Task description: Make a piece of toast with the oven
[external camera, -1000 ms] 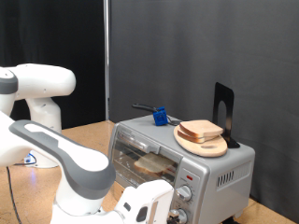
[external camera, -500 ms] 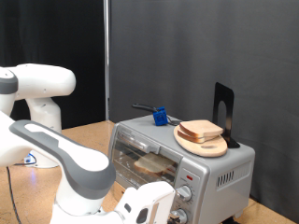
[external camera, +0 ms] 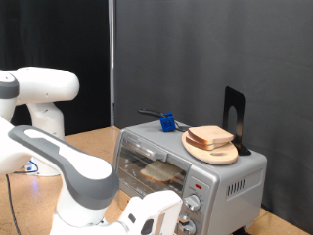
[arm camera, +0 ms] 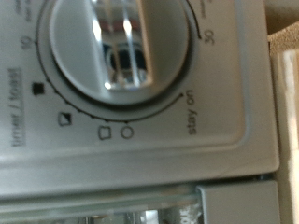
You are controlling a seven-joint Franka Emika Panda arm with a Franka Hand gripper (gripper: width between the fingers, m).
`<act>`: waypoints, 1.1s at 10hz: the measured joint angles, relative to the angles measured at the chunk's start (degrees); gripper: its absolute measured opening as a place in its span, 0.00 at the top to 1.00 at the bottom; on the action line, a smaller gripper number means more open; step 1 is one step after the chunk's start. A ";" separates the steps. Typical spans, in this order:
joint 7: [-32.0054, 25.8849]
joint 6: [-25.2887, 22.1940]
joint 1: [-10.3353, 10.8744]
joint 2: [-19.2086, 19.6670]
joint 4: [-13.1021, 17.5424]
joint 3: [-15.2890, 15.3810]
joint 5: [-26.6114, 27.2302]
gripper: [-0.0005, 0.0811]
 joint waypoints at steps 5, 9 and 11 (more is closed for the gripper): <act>-2.41 -4.88 0.33 0.32 3.16 1.39 -0.11 0.17; -2.53 -4.37 0.56 1.34 3.63 1.57 -2.54 0.16; -2.54 -4.10 1.00 1.78 3.66 1.49 -3.72 0.16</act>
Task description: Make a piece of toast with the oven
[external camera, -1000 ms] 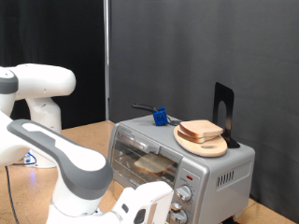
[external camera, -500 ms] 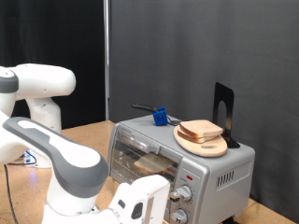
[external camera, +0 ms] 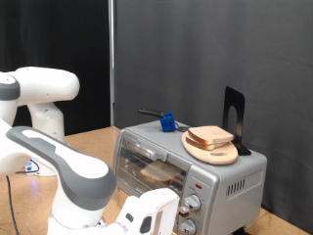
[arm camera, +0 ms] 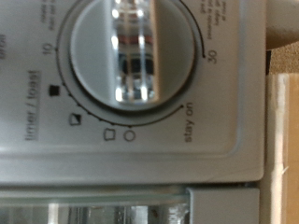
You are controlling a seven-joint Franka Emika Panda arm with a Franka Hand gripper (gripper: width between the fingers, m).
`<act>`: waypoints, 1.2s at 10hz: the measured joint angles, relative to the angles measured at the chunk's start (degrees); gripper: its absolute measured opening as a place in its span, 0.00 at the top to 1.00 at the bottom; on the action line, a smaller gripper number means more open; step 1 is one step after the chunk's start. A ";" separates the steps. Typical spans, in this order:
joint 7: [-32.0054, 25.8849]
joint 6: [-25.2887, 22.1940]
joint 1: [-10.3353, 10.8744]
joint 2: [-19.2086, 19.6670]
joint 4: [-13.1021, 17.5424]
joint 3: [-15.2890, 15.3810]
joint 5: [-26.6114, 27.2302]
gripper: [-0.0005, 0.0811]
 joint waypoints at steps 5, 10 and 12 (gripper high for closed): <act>-0.01 0.55 0.87 0.95 -0.47 -0.03 -0.54 0.16; 0.00 1.65 0.73 0.97 -2.04 -0.27 -0.55 0.16; 0.00 2.14 0.50 0.97 -2.46 -0.27 -0.55 0.16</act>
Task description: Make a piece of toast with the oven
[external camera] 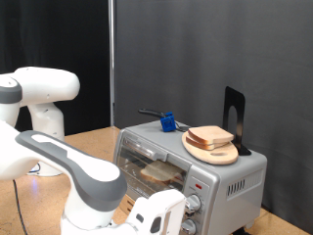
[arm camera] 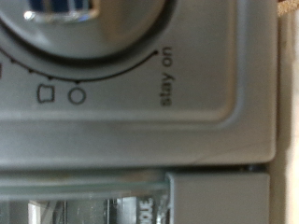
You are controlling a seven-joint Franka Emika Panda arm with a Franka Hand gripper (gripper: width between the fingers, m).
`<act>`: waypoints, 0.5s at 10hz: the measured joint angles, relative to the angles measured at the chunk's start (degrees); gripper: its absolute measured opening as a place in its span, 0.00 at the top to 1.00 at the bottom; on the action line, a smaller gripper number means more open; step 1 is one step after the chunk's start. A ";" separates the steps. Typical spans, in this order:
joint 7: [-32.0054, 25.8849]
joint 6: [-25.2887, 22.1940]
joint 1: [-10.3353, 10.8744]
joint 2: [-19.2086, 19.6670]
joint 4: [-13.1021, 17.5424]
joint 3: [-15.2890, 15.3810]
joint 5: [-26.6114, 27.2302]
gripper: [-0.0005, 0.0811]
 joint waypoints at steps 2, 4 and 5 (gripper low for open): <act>0.01 0.26 -0.11 0.00 -0.21 0.00 0.00 0.16; 0.05 0.37 -0.13 0.00 -0.27 0.00 0.00 0.16; 0.11 0.49 -0.16 0.00 -0.33 0.00 0.01 0.16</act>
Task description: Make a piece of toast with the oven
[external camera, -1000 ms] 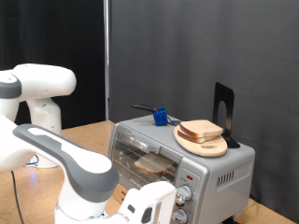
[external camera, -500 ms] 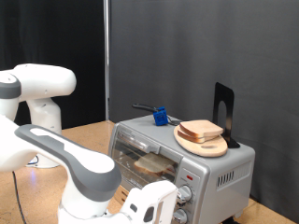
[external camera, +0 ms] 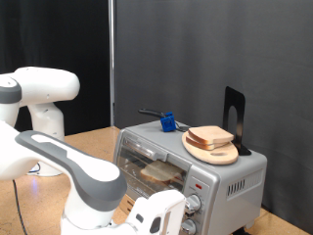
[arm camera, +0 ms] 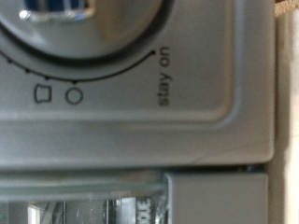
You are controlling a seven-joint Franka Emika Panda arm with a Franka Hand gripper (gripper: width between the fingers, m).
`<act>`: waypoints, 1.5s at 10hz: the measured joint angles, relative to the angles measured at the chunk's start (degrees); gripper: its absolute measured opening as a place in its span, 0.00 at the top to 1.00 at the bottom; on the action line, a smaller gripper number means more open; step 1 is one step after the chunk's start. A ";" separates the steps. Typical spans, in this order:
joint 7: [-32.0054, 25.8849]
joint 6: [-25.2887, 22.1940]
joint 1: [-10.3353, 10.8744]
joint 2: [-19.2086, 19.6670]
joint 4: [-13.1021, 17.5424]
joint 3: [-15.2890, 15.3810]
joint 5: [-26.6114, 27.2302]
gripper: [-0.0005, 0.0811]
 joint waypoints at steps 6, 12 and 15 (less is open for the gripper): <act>0.19 1.44 -0.22 0.07 -1.49 0.27 0.23 0.75; 2.56 3.43 -1.00 -0.04 -3.03 0.21 1.03 0.75; 12.52 5.36 -0.78 -2.55 -4.48 -1.22 2.43 0.74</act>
